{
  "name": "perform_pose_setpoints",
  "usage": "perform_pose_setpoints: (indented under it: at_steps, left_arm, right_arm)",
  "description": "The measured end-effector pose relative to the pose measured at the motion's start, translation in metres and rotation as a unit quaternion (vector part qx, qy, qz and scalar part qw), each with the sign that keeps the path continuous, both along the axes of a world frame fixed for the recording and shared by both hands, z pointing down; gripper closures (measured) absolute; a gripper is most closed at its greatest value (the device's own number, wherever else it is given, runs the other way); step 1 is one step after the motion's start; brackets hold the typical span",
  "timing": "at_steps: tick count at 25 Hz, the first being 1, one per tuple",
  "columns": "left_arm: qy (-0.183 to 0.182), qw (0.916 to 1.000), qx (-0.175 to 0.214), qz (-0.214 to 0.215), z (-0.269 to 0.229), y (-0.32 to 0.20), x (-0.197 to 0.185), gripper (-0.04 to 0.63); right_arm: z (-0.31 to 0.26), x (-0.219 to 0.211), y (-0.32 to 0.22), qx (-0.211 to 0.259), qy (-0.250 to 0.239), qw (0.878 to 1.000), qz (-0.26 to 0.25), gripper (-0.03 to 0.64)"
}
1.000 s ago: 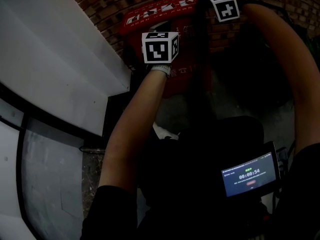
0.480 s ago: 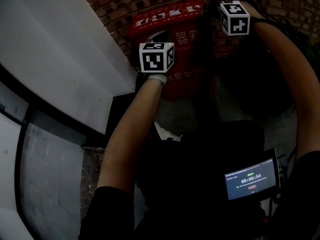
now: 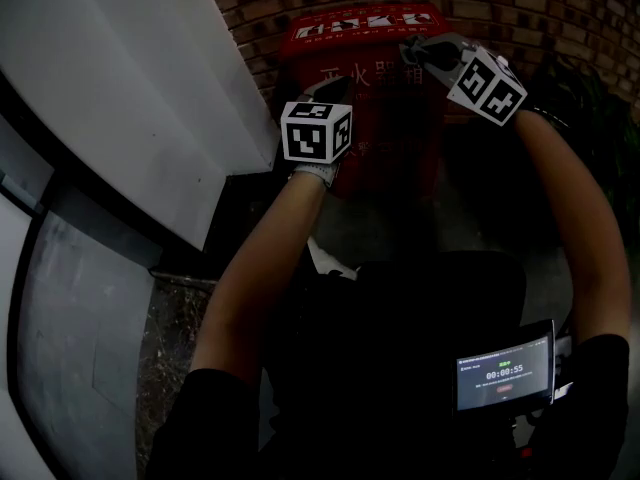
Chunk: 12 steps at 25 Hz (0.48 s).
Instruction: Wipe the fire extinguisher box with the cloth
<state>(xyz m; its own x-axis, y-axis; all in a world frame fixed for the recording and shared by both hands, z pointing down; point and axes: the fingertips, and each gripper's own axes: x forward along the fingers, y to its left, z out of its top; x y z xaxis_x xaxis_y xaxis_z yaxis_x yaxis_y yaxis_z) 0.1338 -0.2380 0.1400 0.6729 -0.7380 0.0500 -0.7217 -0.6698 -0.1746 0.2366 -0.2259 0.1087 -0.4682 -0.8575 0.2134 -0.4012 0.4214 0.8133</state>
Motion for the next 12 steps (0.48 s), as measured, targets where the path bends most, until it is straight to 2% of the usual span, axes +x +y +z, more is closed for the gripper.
perform_pose_setpoints:
  at_steps: [2,5,10,12]
  left_arm:
    - [0.015,0.9998,-0.003,0.012,0.009,0.0,-0.004,0.592]
    - [0.019,0.9993,0.001,0.032,0.033,0.008,-0.008,0.592]
    - [0.023,0.9989,-0.007,0.041,0.081,0.001,-0.018,0.592]
    - [0.003,0.9989,0.012,0.045,0.097,0.001,-0.019,0.592]
  right_arm:
    - [0.013,-0.015,0.009,-0.006,-0.058,0.998,-0.021,0.588]
    - [0.04,-0.036,0.027,-0.017,-0.125,0.991,-0.044,0.589]
    - [0.086,-0.056,0.026,-0.045,-0.24,0.967,-0.068,0.589]
    - [0.108,-0.06,0.023,-0.061,-0.27,0.959,-0.067,0.589]
